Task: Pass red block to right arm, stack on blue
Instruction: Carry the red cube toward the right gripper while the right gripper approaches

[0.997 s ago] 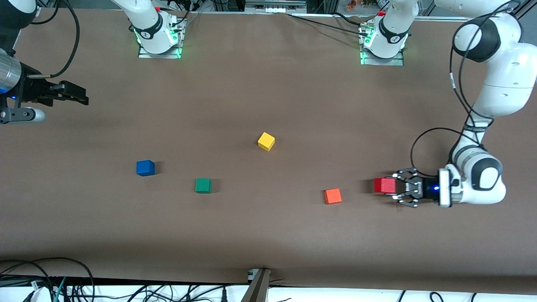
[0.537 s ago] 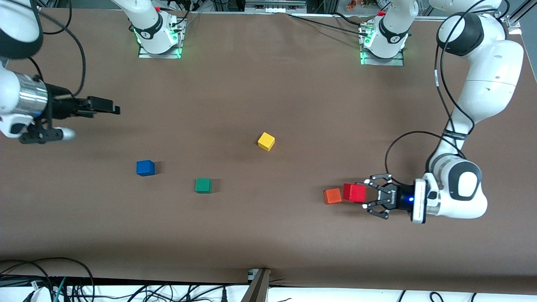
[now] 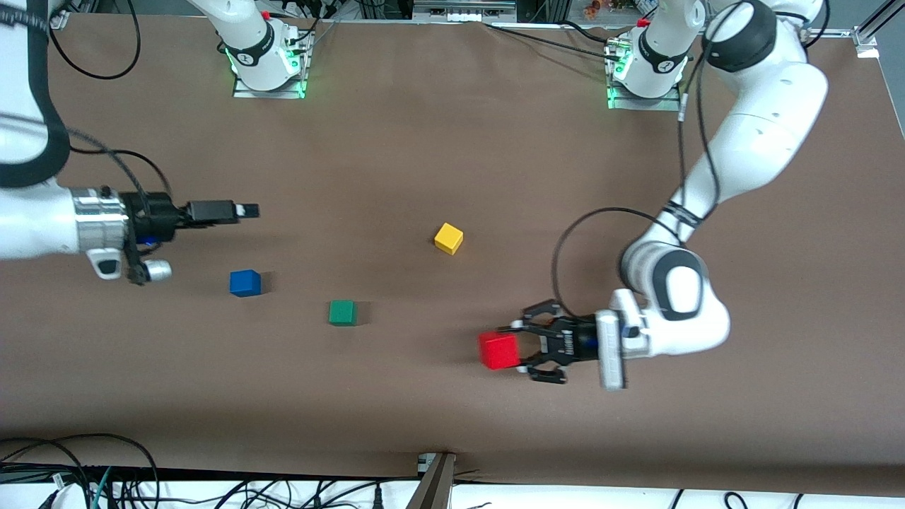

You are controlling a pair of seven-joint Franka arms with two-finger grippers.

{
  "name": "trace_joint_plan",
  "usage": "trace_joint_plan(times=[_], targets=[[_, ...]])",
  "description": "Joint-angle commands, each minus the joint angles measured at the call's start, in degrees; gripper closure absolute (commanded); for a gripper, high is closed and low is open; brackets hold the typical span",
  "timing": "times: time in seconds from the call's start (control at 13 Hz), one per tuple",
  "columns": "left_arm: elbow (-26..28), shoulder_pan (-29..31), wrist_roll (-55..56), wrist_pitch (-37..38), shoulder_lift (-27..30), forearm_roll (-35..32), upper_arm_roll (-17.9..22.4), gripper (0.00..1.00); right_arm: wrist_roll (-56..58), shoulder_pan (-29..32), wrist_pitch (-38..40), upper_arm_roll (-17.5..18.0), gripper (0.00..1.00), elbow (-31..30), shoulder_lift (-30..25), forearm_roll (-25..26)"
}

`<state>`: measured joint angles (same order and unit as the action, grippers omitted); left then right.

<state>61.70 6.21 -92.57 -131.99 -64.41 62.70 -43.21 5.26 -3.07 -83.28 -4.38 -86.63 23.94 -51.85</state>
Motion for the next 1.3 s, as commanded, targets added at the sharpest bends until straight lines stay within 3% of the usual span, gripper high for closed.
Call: trace_joint_plan(times=[0.0,0.15,0.31,0.54,0.69,0.92,1.23], targets=[[-0.9,-5.3,0.5,-8.0,0.2,2.8,-0.9,1.0,0.9,-0.1,-2.6,0.6,0.0,1.4,5.0,-11.2],[-2.7,-8.6,3.2,-10.6,0.2,3.5,-1.4,1.0,0.9,-2.5,-8.3,0.8,0.0,1.5,7.3,-15.1],[-3.0,-10.6,5.3,-12.0,0.5,3.4,-1.5,1.0,0.4,-4.0,-10.7,0.8,0.0,6.7,11.5,-18.2],[-3.0,-12.2,6.6,-12.2,1.4,3.5,-1.4,1.0,-0.2,-4.6,-11.5,0.9,0.0,13.9,16.8,-18.6],[-3.1,-12.6,7.8,-12.3,1.4,3.4,-1.5,1.0,0.0,-6.6,-14.5,0.9,0.0,14.0,18.1,-22.3],[-3.0,-15.2,8.1,-15.1,2.5,3.4,-1.4,1.0,-2.3,-8.9,-19.7,1.0,0.0,15.4,18.1,-22.7],[-4.7,-18.2,11.9,-16.9,2.5,3.4,-1.2,1.0,-11.6,-9.7,-24.3,3.7,0.0,17.6,18.0,-22.7]])
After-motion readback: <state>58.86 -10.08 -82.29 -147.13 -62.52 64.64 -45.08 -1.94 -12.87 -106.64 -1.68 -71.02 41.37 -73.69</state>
